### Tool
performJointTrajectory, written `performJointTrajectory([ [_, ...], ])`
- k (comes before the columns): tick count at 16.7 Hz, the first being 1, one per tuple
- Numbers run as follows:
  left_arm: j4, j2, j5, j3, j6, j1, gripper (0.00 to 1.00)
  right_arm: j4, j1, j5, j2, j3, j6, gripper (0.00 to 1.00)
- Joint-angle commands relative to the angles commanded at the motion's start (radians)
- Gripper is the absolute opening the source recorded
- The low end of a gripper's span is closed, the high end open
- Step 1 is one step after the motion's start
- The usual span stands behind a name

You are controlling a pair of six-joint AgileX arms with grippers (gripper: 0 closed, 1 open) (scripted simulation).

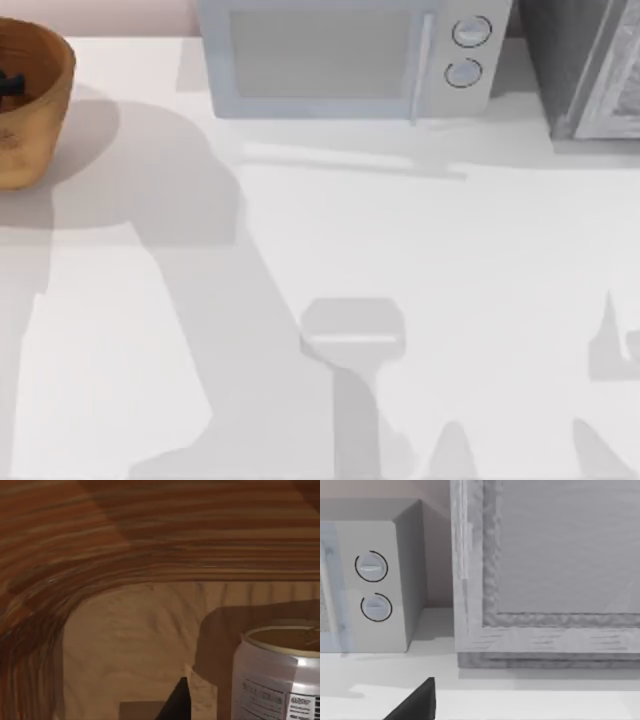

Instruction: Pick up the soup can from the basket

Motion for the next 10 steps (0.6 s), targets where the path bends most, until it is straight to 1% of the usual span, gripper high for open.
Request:
performJointTrajectory([
  [4, 0.000, 0.000, 0.000, 0.000, 0.000, 0.000, 0.02, 0.000, 0.000, 0.000, 0.000, 0.000, 0.000, 1.00],
  [5, 0.000, 0.000, 0.000, 0.000, 0.000, 0.000, 0.00, 0.000, 0.000, 0.000, 0.000, 0.000, 0.000, 1.00],
  [10, 0.000, 0.000, 0.000, 0.000, 0.000, 0.000, 0.00, 0.000, 0.000, 0.000, 0.000, 0.000, 0.000, 1.00],
])
